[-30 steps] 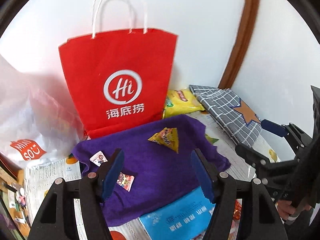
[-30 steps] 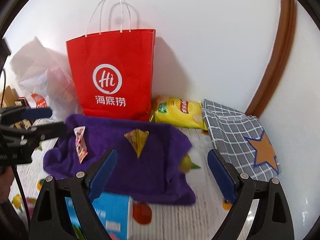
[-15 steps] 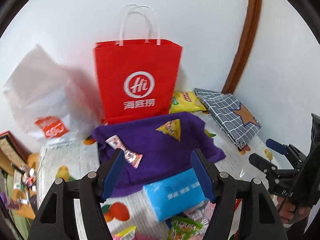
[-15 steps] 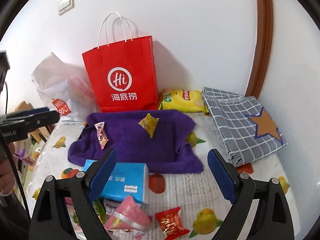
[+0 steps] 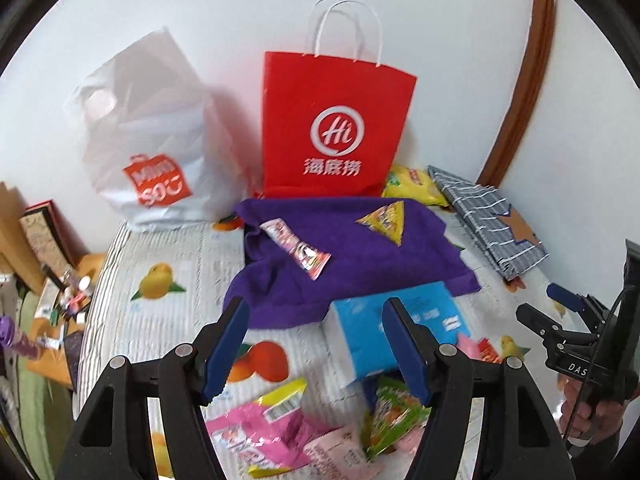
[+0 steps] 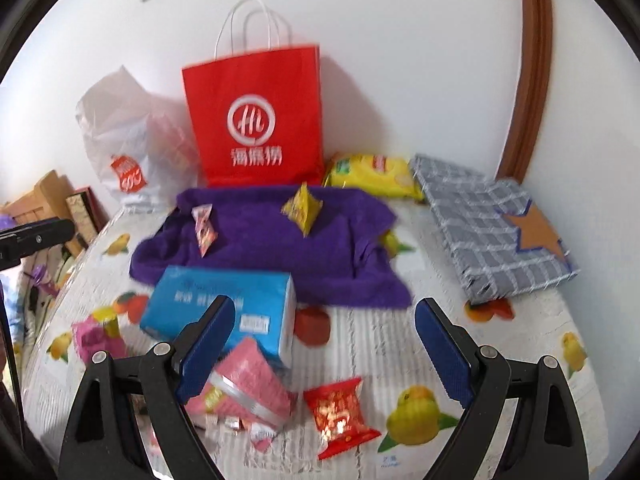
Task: Organize snacks
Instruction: 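Move both tools back toward the snack pile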
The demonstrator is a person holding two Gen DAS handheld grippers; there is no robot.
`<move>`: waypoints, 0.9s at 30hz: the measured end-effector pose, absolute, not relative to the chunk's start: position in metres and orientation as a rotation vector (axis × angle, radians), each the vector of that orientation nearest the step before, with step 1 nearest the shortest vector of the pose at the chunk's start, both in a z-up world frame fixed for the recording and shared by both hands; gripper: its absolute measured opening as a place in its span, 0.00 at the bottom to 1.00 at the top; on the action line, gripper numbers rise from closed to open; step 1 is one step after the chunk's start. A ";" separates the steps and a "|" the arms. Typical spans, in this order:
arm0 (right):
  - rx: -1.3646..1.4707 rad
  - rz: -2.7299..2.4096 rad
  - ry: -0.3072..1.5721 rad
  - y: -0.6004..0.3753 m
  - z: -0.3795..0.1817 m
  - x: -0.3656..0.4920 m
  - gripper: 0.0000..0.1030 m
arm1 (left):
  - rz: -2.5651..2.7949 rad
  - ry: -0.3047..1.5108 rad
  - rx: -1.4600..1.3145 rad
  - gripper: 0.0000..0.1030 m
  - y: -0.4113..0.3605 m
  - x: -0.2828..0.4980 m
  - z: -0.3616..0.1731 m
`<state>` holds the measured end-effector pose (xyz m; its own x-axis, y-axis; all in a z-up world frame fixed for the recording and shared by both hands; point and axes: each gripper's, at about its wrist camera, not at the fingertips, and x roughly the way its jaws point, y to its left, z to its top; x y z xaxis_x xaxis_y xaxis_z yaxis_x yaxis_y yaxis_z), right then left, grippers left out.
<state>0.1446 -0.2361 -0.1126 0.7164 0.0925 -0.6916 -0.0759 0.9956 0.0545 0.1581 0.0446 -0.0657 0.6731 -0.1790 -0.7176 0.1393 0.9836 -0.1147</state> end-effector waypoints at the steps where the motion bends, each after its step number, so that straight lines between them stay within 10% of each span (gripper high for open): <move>1: 0.025 0.090 0.779 -0.239 -0.119 0.144 0.85 | -0.170 0.822 -0.059 0.65 0.047 0.155 -0.070; 6: 0.027 0.125 0.891 -0.250 -0.167 0.138 0.65 | -0.145 0.868 -0.080 0.65 0.054 0.146 -0.094; 14: -0.111 0.164 0.941 -0.239 -0.205 0.131 0.59 | -0.071 0.919 -0.120 0.65 0.067 0.139 -0.112; 16: -0.134 0.179 0.959 -0.235 -0.214 0.134 0.41 | -0.050 0.923 -0.133 0.65 0.073 0.139 -0.115; 27: -0.161 0.131 0.897 -0.232 -0.220 0.129 0.41 | -0.034 0.983 -0.223 0.65 0.090 0.129 -0.152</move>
<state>0.1286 -0.2325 -0.2201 0.6172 0.0461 -0.7855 -0.1809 0.9799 -0.0845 0.1290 0.0901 -0.1521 0.5561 -0.1291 -0.8210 -0.0721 0.9766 -0.2025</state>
